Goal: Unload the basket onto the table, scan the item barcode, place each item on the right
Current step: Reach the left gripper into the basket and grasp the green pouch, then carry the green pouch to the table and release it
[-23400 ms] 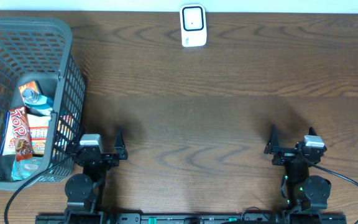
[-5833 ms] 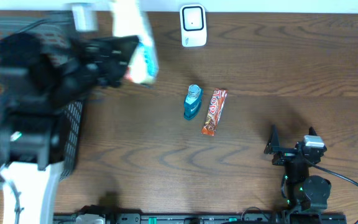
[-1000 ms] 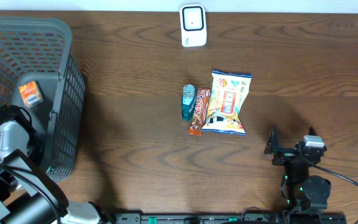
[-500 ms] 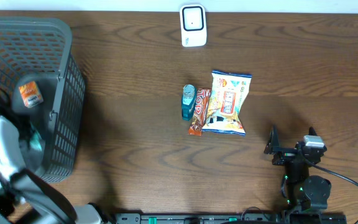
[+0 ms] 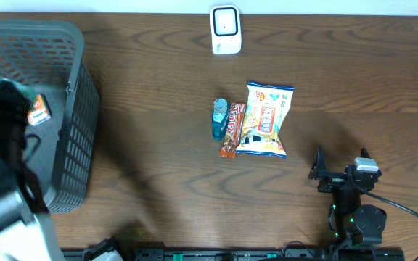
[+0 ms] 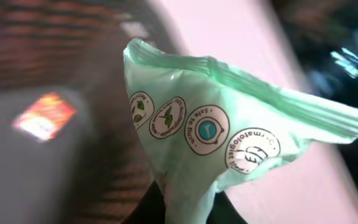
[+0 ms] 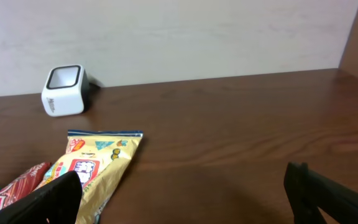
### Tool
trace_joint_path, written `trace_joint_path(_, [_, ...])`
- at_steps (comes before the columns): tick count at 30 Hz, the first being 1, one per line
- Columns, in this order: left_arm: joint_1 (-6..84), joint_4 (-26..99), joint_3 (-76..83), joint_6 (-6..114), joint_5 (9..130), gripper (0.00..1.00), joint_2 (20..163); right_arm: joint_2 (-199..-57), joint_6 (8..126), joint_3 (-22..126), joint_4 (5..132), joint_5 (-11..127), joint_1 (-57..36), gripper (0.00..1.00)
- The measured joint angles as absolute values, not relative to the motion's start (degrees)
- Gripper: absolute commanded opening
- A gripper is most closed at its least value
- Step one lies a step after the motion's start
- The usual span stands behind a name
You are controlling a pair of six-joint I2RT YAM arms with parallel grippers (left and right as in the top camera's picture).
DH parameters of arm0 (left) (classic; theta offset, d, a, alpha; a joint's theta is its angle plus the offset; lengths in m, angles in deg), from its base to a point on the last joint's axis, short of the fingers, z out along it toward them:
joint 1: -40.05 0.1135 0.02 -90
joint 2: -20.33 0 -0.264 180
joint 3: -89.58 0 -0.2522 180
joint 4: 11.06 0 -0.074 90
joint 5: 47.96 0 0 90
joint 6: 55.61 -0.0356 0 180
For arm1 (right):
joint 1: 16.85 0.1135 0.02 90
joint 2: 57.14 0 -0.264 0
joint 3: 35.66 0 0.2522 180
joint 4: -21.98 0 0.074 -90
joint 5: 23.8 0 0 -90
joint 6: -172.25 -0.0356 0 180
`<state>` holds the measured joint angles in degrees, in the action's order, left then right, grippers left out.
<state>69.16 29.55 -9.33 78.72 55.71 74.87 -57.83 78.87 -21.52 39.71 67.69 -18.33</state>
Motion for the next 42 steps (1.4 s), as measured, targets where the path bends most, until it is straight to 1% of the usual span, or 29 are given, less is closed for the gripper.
trace_joint_path(6, [58.88,34.01,-9.02,71.20,63.73,0.07,63.62,-57.83,78.87,-21.52,39.69,67.69,-18.33,0.99])
trace_joint_path(11, [47.17,44.48,-8.91,65.46,67.62,0.07,63.88,-57.83,78.87,-21.52,39.71,67.69,-18.33,0.99])
trace_joint_path(13, [42.34,45.97,-8.91,63.95,67.80,0.07,65.41,-57.83,78.87,-21.52,39.71,67.69,-18.33,0.99])
trace_joint_path(17, [32.24,45.97,-8.91,62.44,66.23,0.08,69.67,-57.83,78.87,-21.52,39.69,67.69,-18.33,0.99])
trace_joint_path(19, [26.18,45.79,-8.91,62.18,63.52,0.07,73.19,-57.83,78.87,-21.52,39.69,67.69,-18.33,0.99])
trace_joint_path(25, [10.47,44.79,-8.91,61.46,53.88,0.07,87.66,-57.83,78.87,-21.52,39.71,67.69,-18.33,0.99])
trace_joint_path(30, [0.28,41.88,-8.93,59.60,48.65,0.07,98.30,-57.83,78.87,-21.52,39.69,67.69,-18.33,0.99])
trace_joint_path(36, [-8.61,39.83,-8.93,54.81,44.81,0.07,105.56,-57.83,78.87,-21.52,39.69,67.69,-18.33,0.99])
trace_joint_path(42, [-10.86,38.91,-8.93,53.37,42.99,0.07,109.80,-57.83,78.87,-21.52,39.71,67.69,-18.33,0.99])
